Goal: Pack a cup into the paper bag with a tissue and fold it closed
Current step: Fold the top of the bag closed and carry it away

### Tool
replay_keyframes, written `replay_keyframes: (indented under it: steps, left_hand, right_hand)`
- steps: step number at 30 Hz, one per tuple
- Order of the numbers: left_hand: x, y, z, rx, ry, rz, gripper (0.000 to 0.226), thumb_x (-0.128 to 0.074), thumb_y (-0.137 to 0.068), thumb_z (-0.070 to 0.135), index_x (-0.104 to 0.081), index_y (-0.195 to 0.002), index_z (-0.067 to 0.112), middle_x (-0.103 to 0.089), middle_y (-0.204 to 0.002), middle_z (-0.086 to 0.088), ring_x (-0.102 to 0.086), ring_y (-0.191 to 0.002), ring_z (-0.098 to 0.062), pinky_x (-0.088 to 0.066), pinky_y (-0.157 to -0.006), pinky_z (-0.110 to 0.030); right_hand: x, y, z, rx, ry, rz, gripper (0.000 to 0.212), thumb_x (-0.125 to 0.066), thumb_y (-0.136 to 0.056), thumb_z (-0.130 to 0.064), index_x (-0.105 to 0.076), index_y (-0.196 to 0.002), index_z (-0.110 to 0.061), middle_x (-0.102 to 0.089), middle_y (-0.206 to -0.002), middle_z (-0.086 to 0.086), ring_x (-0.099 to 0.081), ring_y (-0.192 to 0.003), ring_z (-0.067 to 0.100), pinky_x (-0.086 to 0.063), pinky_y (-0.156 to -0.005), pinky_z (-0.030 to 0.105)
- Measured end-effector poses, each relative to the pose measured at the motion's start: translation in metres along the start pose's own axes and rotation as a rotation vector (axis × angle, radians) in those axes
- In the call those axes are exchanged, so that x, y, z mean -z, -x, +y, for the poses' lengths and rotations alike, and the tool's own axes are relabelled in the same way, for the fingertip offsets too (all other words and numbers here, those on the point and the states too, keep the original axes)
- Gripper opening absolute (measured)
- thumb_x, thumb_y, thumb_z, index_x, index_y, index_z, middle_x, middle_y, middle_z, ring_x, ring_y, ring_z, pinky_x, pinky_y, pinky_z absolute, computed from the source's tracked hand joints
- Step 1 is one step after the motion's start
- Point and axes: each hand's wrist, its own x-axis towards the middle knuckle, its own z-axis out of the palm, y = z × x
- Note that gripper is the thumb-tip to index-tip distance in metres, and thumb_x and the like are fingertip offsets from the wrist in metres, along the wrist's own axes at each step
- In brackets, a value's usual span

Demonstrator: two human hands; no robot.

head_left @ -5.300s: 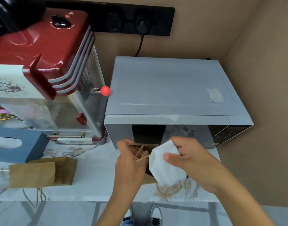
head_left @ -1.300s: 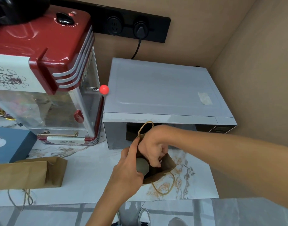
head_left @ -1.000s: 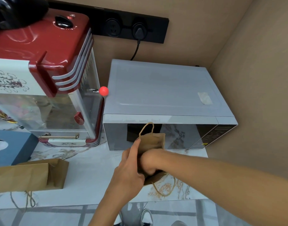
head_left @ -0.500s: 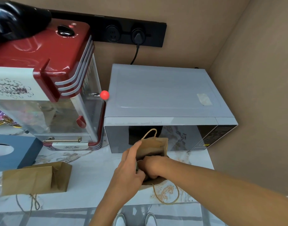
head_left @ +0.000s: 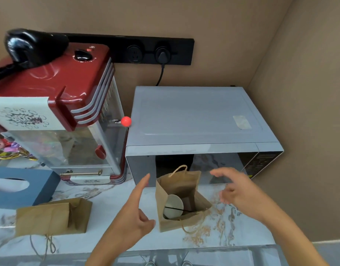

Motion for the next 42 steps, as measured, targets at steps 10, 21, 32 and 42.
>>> replay_keyframes:
  steps: [10,21,32,42]
  left_hand:
    - [-0.022,-0.022,0.025,-0.014,0.138,0.023,0.073,-0.068,-0.078,-0.015,-0.059,-0.114,0.047,-0.058,-0.124,-0.014,-0.075,-0.070,-0.029,-0.063,-0.066,-0.035]
    - [-0.040,-0.019,0.012,-0.009,0.224,0.112,0.039,-0.063,-0.084,-0.013,-0.056,-0.078,0.025,-0.071,-0.109,-0.003,-0.073,-0.092,-0.022,-0.057,-0.082,-0.032]
    - [-0.054,-0.026,0.002,0.047,0.092,0.141,0.039,-0.079,-0.073,0.003,-0.065,-0.098,0.030,-0.063,-0.102,0.009,-0.063,-0.085,-0.013,-0.053,-0.064,-0.019]
    - [-0.058,-0.025,-0.026,0.047,-0.044,0.276,0.018,-0.084,-0.073,0.013,-0.075,-0.074,0.028,-0.067,-0.081,0.008,-0.061,-0.070,-0.011,-0.043,-0.060,-0.015]
  right_hand:
    - [-0.056,-0.006,0.037,-0.073,-0.465,-0.083,0.067,-0.069,-0.082,-0.002,-0.054,-0.129,-0.048,-0.068,-0.103,0.009,-0.070,-0.063,0.024,-0.059,-0.063,0.033]
    - [-0.074,0.018,0.048,-0.150,-0.937,0.052,0.047,-0.048,-0.090,-0.054,-0.068,-0.120,-0.023,-0.077,-0.103,-0.008,-0.073,-0.085,0.044,-0.061,-0.071,0.039]
    - [-0.106,0.005,0.061,-0.226,-0.637,0.143,0.051,-0.070,-0.082,0.006,-0.062,-0.117,-0.031,-0.078,-0.088,0.007,-0.076,-0.082,0.026,-0.062,-0.073,0.037]
    - [-0.129,0.011,0.075,-0.148,-0.406,0.388,0.019,-0.072,-0.084,-0.009,-0.075,-0.078,-0.027,-0.074,-0.070,-0.009,-0.063,-0.063,0.007,-0.055,-0.064,0.023]
